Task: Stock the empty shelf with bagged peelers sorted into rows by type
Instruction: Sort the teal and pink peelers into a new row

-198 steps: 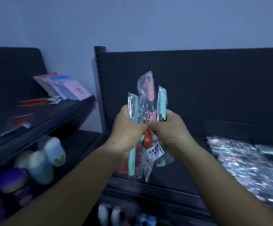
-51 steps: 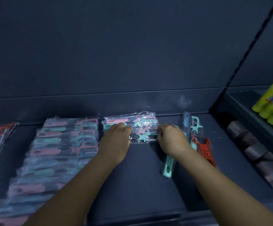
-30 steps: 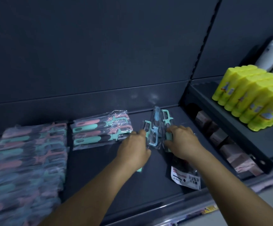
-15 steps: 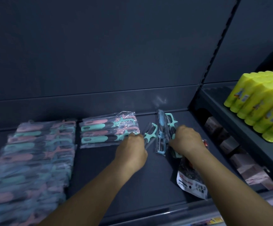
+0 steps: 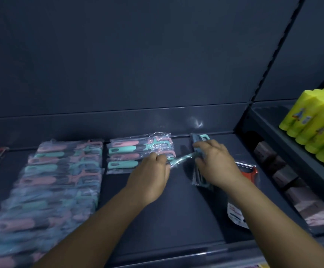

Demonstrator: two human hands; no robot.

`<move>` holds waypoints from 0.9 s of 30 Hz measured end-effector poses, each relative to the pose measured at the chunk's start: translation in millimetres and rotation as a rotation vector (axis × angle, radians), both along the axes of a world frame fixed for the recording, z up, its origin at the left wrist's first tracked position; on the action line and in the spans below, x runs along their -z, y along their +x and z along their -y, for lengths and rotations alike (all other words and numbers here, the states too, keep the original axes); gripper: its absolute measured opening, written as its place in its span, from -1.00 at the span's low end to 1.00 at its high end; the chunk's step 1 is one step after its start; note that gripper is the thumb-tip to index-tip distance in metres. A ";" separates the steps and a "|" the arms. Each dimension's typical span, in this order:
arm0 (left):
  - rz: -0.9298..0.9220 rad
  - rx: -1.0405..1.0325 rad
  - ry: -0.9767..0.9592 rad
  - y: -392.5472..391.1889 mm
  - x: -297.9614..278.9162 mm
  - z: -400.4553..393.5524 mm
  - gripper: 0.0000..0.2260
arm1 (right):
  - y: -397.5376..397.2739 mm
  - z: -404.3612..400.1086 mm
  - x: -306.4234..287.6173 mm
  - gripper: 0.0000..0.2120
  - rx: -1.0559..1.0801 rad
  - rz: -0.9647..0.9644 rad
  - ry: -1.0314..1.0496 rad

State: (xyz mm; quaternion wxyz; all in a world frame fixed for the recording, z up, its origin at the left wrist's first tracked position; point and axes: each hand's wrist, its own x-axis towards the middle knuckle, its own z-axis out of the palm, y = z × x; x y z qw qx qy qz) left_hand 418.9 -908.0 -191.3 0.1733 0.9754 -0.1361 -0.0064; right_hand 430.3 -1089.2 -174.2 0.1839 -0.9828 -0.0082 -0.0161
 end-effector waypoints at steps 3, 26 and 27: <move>-0.037 0.035 -0.047 -0.3 -9.4 -17.3 -0.77 | 2.3 -11.2 1.7 -0.75 -0.063 0.044 0.053; 0.119 0.074 0.189 8.9 10.5 -59.1 -0.70 | -10.6 -18.6 16.1 -0.46 0.255 -0.196 -0.048; 0.125 0.083 0.201 9.4 10.6 -58.3 -0.70 | -10.3 -17.3 14.1 -0.50 0.263 -0.198 -0.041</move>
